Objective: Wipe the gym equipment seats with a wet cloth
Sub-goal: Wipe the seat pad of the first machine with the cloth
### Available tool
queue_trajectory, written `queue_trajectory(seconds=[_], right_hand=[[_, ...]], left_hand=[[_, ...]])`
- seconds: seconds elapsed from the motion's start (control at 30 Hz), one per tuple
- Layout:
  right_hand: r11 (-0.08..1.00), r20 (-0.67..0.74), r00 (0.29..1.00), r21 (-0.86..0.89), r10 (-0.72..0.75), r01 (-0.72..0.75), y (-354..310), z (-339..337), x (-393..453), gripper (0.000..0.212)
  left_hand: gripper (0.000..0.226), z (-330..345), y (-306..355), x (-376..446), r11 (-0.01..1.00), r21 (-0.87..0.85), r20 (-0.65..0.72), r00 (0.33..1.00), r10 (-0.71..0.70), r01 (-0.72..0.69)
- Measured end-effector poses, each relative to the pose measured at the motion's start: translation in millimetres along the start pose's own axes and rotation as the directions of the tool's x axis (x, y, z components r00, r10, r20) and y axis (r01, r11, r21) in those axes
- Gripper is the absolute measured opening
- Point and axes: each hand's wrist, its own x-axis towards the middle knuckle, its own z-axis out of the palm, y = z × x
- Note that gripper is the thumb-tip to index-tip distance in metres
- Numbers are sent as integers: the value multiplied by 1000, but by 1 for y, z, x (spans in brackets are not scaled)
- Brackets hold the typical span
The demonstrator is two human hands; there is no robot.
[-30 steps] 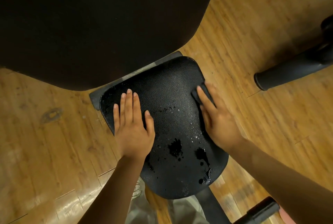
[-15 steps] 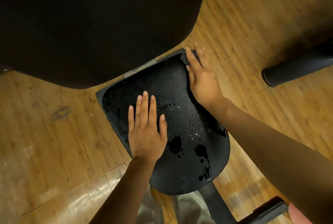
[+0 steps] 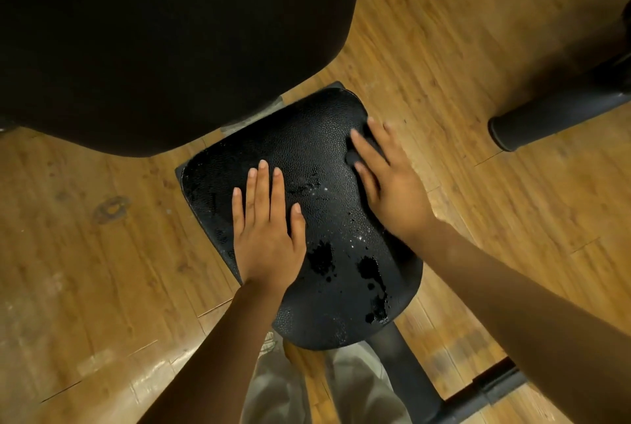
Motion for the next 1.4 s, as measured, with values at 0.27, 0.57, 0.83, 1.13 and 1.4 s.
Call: queue_trajectory(seconds=[0.27, 0.57, 0.83, 1.13, 1.4], right_hand=[[1000, 99, 995, -15, -23, 25, -7, -16, -106, 46], [999, 47, 999, -38, -10, 12, -11, -9, -89, 45], [998, 25, 1000, -62, 16, -15, -16, -6, -110, 45], [1000, 63, 998, -9, -23, 23, -17, -10, -138, 45], [995, -64, 995, -70, 73, -78, -16, 5, -55, 44]], left_hand=[[56, -3, -6, 1, 1000, -9, 10, 1000, 10, -10], [56, -2, 0, -1, 1000, -9, 21, 1000, 9, -9], [59, -9, -8, 1, 998, -53, 85, 996, 36, -32], [58, -10, -3, 1, 995, -93, 84, 995, 49, -41], [60, -19, -19, 2, 987, -117, 166, 977, 132, -113]])
